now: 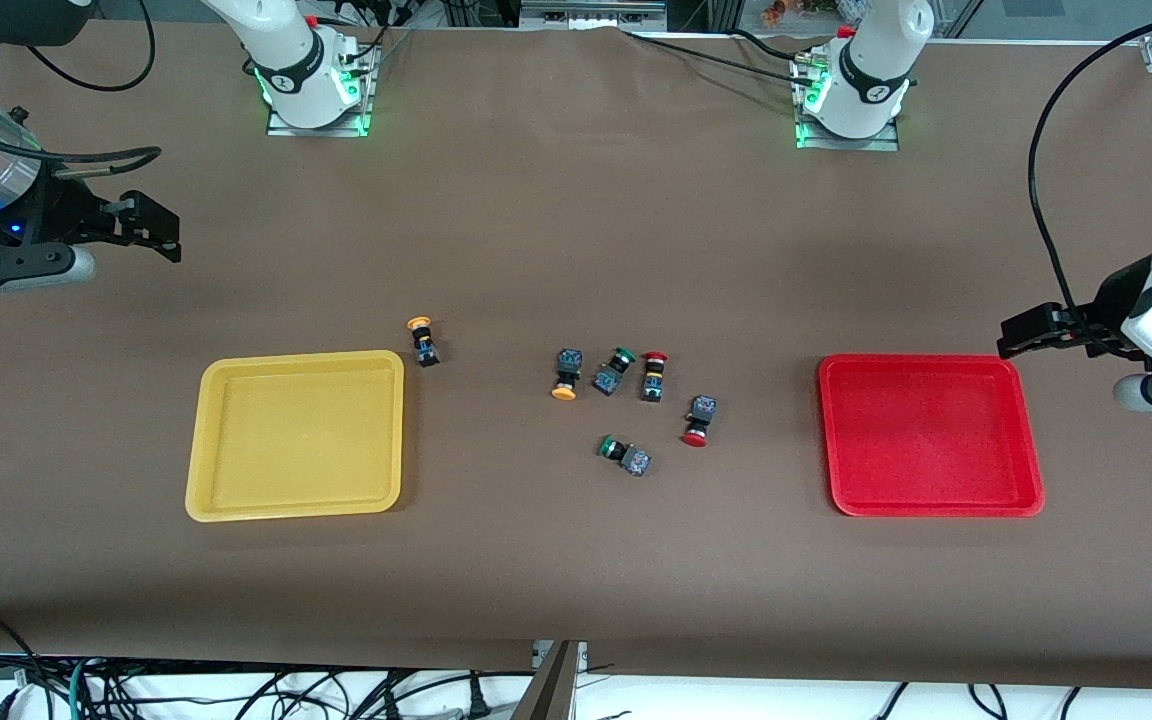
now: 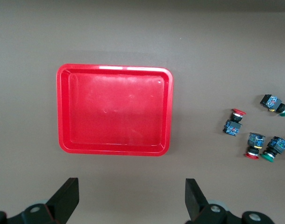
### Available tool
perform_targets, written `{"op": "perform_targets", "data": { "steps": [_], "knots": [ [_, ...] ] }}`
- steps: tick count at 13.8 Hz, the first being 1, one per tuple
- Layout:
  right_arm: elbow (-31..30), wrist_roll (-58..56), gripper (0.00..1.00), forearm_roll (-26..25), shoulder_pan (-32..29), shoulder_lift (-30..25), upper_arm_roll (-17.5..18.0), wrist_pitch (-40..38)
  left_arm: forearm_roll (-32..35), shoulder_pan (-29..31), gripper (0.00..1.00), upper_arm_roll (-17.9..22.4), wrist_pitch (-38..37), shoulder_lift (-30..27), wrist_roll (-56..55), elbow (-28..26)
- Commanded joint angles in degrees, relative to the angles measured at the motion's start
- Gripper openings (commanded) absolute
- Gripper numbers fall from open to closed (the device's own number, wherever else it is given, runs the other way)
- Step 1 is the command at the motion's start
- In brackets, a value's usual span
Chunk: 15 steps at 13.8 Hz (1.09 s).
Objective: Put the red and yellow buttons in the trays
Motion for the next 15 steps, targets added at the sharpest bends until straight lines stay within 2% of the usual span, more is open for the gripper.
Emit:
{"op": "perform_targets", "data": {
  "steps": [1, 6, 15],
  "knots": [
    [-0.39, 4.99, 1.00, 0.03, -0.26, -0.78, 0.12, -0.28, 0.16, -0.29, 1.00, -0.16, -0.25, 0.06, 0.80, 1.11],
    [-0.57, 6.18, 1.00, -1.37, 0.35, -0.95, 0.73, 1.56, 0.16, 0.15, 1.00, -0.08, -0.25, 0.15, 0.80, 1.11],
    [1.01, 6.26, 1.00, -0.67, 0.09, 0.19, 0.30, 2.01, 0.16, -0.47, 1.00, -0.16, 0.70, 0.41, 0.80, 1.11]
  ]
}}
